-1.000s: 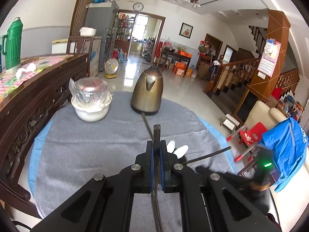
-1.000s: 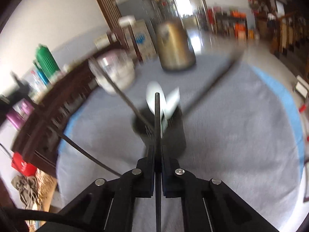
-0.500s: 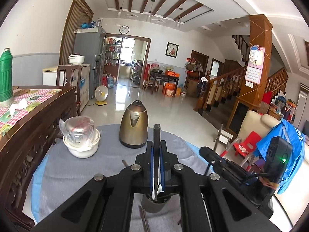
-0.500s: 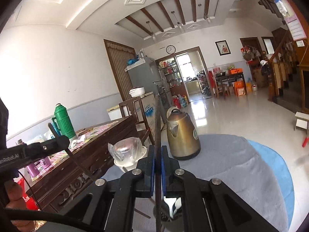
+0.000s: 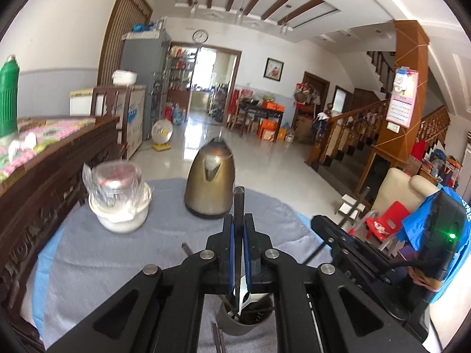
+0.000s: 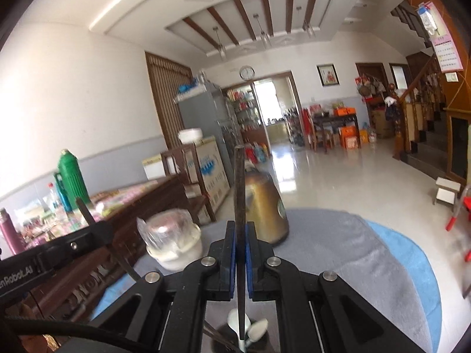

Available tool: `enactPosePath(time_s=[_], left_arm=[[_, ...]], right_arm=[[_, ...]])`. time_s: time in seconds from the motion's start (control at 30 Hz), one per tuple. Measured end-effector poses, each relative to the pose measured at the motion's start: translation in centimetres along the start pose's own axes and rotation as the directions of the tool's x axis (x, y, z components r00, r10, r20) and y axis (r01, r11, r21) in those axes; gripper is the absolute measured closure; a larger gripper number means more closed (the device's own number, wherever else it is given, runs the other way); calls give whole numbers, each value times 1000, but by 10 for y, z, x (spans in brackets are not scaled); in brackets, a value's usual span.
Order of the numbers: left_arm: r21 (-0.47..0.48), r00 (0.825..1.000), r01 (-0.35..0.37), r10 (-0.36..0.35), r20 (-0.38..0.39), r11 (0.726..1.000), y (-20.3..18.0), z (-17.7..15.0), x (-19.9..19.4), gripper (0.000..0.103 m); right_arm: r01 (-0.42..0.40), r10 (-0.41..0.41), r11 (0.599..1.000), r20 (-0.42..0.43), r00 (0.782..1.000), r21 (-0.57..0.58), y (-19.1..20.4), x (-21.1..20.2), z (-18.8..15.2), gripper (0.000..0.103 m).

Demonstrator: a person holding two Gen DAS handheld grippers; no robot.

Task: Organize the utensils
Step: 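Lift both chopsticks, lower them into the grey cup and open both tools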

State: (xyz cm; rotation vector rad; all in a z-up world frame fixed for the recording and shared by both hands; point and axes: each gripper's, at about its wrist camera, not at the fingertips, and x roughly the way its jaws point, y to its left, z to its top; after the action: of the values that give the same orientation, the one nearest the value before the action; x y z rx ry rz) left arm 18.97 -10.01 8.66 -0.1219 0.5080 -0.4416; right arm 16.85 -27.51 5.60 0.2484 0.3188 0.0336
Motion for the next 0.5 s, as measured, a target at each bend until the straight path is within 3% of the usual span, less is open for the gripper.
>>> enactPosePath(time_s=[0.13, 0.27, 0.33, 0.4, 0.43, 0.47, 0.5], left_arm=[[-6, 998, -5, 5, -70, 1000, 4, -15, 17, 97], [-22, 995, 35, -37, -97, 999, 5, -19, 10, 94], [-21, 996, 47, -49, -80, 999, 6, -19, 0, 78], [-10, 998, 33, -34, -48, 999, 7, -21, -14, 62], [-7, 999, 27, -27, -32, 1000, 8, -23, -20, 58], [-5, 1000, 23, -23, -21, 1000, 11, -24, -25, 58], [-4, 1000, 11, -11, -9, 1000, 14, -28, -33, 58]], right_arm=[[13, -12, 1000, -62, 998, 17, -6, 4, -13, 98], [-30, 37, 998, -143, 989, 50, -9, 5, -17, 95], [-31, 39, 998, -151, 988, 56, -10, -1, -17, 91], [-35, 43, 997, -128, 991, 69, -13, -12, -16, 74], [-45, 54, 995, -108, 993, 84, -16, -19, -16, 68], [-65, 73, 992, -72, 995, 113, -21, -31, -15, 47], [-76, 81, 988, -35, 996, 132, -25, -40, -15, 32]])
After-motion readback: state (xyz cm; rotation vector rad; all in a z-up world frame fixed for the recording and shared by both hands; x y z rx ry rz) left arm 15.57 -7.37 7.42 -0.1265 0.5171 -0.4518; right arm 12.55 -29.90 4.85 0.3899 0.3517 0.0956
